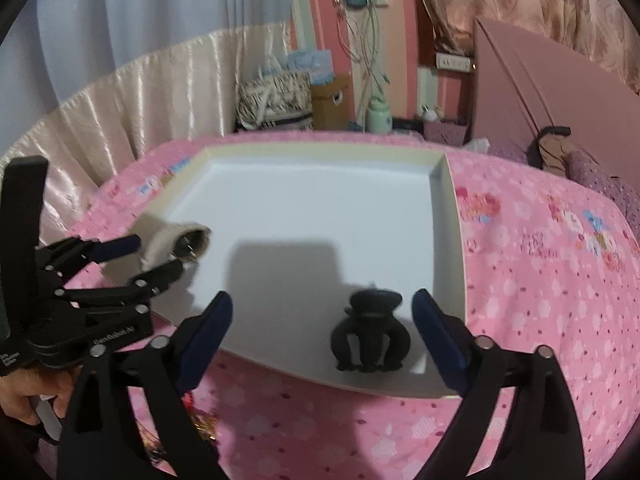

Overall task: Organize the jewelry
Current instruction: 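Open both grippers to release the watch and claw clip in the tray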

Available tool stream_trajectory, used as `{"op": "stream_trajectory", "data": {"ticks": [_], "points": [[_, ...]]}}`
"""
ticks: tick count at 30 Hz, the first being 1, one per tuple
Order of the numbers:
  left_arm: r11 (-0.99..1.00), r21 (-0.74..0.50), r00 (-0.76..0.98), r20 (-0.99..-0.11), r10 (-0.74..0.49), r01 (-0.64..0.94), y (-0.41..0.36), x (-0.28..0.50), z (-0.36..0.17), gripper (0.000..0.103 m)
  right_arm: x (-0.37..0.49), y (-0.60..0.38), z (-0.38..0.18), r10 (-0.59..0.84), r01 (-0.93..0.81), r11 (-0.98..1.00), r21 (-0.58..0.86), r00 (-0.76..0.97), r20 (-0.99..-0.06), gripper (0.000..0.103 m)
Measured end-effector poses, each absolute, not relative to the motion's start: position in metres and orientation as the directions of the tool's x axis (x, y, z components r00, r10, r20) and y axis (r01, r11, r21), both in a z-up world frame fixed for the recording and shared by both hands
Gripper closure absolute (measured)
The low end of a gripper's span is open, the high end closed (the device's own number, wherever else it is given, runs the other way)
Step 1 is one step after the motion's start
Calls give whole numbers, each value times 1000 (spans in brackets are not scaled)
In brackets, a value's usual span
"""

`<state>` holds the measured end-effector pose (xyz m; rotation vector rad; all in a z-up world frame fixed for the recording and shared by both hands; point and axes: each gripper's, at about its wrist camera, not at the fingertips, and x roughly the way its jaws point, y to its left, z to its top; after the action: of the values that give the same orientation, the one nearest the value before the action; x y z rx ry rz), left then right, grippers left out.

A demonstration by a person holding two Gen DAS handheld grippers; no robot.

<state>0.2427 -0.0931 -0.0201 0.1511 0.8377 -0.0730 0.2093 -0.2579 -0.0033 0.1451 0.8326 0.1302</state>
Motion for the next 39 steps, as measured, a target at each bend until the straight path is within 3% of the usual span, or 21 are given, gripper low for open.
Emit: {"op": "stream_trajectory", "data": {"ticks": [12, 39], "points": [[987, 53, 696, -715, -68, 152, -85, 225, -8, 21, 208, -254, 5, 161, -51, 983, 175, 691, -705, 5], [987, 19, 688, -719, -97, 158, -80, 231, -16, 18, 213, -253, -6, 126, -32, 990, 140, 667, -734, 5]]}}
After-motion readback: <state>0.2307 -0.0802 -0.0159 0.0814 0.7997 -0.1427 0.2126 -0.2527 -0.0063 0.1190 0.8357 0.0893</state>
